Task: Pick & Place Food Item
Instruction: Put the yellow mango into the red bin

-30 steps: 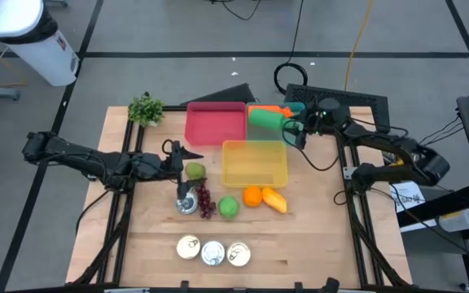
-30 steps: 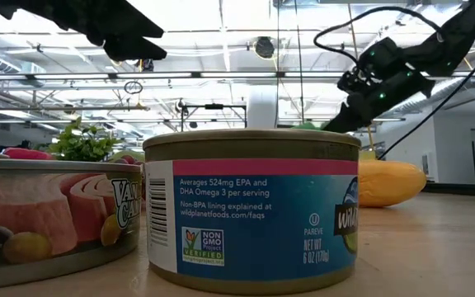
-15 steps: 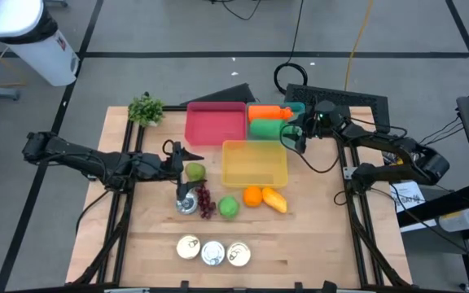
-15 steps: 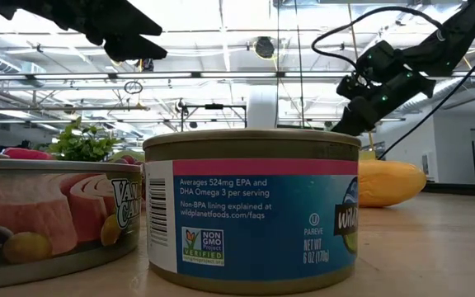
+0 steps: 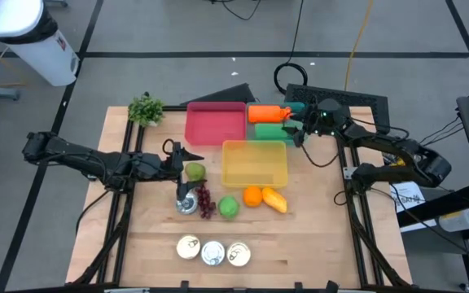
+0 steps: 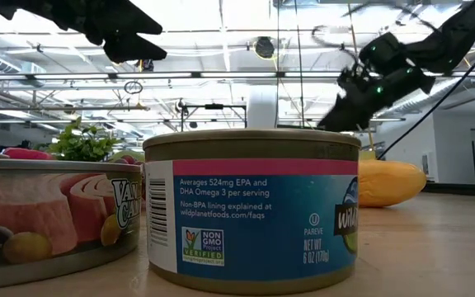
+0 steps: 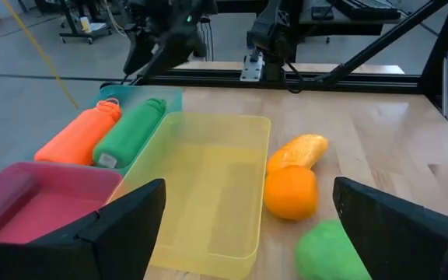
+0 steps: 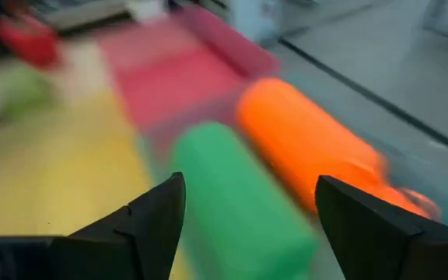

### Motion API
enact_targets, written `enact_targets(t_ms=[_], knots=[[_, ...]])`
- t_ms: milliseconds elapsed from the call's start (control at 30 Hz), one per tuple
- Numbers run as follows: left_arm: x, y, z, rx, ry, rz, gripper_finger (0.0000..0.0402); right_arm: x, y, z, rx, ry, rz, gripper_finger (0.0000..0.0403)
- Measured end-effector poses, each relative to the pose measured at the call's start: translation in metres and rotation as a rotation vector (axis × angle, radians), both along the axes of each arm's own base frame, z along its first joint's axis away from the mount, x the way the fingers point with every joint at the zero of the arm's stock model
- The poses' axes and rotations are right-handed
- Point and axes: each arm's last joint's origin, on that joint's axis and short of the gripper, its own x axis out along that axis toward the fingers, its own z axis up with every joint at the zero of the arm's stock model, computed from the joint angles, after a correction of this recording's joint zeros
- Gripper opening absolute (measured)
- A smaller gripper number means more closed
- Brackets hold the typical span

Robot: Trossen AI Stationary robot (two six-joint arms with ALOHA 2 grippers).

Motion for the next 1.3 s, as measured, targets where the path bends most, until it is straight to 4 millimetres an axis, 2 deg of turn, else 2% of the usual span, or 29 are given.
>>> enact_targets(t_ms=[167,267,367,500,600,767,900,1033,1100,1200,1300], knots=[[0.000,0.000,0.000,0.003,0.000,0.000,0.0364,0.009,0.027,0.021,0.038,-0.158,0.321,0.0263],[0.000,0.000,0.000,0.003,-0.001,0.000,0.0363,0.018,0.055,0.033,0.036,-0.211,0.481,0.0262],[0.000,0.000,0.000,0.003,-0.004,-0.001,0.0368,0.028,0.092,0.042,0.053,-0.248,0.655,0.0262],[0.000,0.000,0.001,0.003,-0.005,-0.001,0.0376,0.037,0.153,0.040,0.022,-0.317,0.862,0.0262],[0.000,0.000,0.001,0.003,-0.005,-0.001,0.0378,0.035,0.192,0.038,-0.069,-0.417,0.946,0.0262],[0.000,0.000,0.001,0.003,-0.005,-0.001,0.0369,0.018,0.230,0.025,-0.064,-0.582,1.099,0.0262],[0.000,0.000,0.001,0.003,-0.004,-0.001,0.0363,0.011,0.245,0.025,-0.027,-0.708,0.999,0.0262],[0.000,0.000,0.001,0.004,-0.004,-0.001,0.0361,0.023,0.263,0.033,-0.087,-0.629,0.810,0.0263],[0.000,0.000,0.001,0.004,-0.005,-0.001,0.0361,0.034,0.273,0.042,-0.118,-0.484,0.713,0.0266],[0.000,0.000,0.001,0.004,-0.005,-0.001,0.0361,0.048,0.281,0.052,-0.129,-0.171,0.525,0.0274],[0.000,0.000,0.001,0.003,-0.005,-0.001,0.0361,0.056,0.281,0.040,-0.116,0.052,0.322,0.0278]])
